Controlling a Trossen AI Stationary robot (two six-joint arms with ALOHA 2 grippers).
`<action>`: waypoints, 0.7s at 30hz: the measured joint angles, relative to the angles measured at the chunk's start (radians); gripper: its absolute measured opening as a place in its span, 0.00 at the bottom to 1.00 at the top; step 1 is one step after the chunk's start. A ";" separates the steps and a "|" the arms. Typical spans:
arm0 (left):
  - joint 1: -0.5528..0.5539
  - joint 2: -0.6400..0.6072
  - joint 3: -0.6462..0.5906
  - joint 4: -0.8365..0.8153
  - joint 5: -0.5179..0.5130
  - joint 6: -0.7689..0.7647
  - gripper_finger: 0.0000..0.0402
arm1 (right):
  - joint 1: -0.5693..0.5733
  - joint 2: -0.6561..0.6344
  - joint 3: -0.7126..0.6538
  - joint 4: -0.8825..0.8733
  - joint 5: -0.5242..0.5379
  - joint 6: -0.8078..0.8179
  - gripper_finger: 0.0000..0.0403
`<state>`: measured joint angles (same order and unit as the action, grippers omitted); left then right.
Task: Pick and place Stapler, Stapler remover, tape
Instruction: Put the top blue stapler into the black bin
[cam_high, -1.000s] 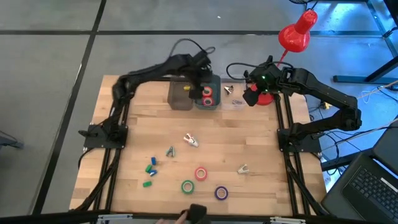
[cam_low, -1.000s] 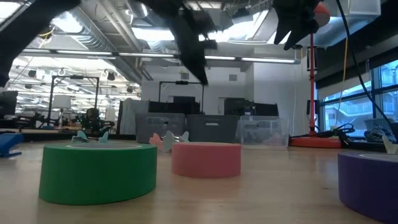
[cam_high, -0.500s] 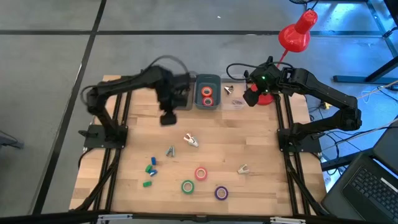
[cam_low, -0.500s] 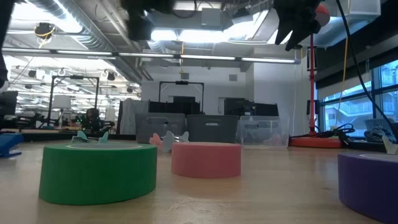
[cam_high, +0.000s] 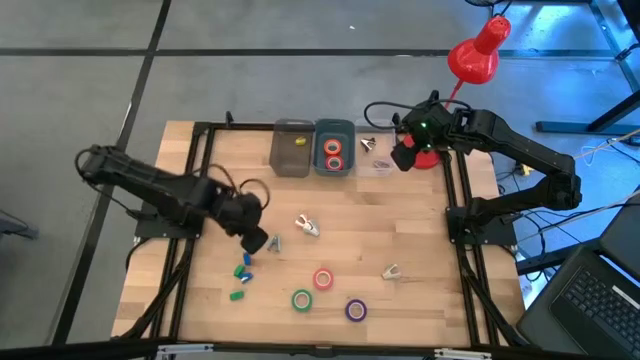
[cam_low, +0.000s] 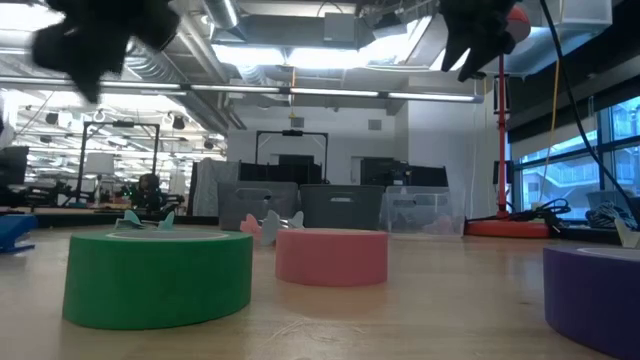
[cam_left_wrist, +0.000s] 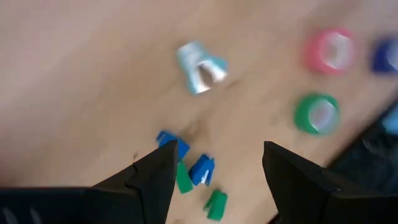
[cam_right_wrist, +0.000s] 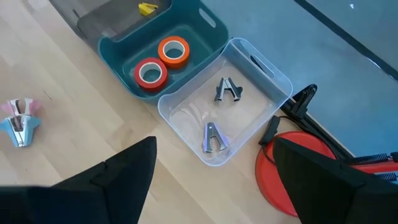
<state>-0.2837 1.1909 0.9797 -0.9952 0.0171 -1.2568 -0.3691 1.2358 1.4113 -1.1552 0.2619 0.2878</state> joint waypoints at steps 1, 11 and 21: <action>-0.019 -0.002 -0.029 0.006 -0.013 -0.081 0.56 | 0.000 0.000 0.000 0.003 0.000 0.000 0.80; -0.139 0.029 -0.219 0.155 -0.046 -0.594 0.56 | 0.000 0.000 0.000 0.010 0.000 -0.004 0.80; -0.182 0.161 -0.249 0.272 -0.021 -0.634 0.56 | 0.000 0.000 0.000 0.010 0.000 -0.027 0.80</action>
<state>-0.4652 1.3523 0.7303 -0.7235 -0.0039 -1.8910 -0.3691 1.2358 1.4113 -1.1450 0.2615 0.2607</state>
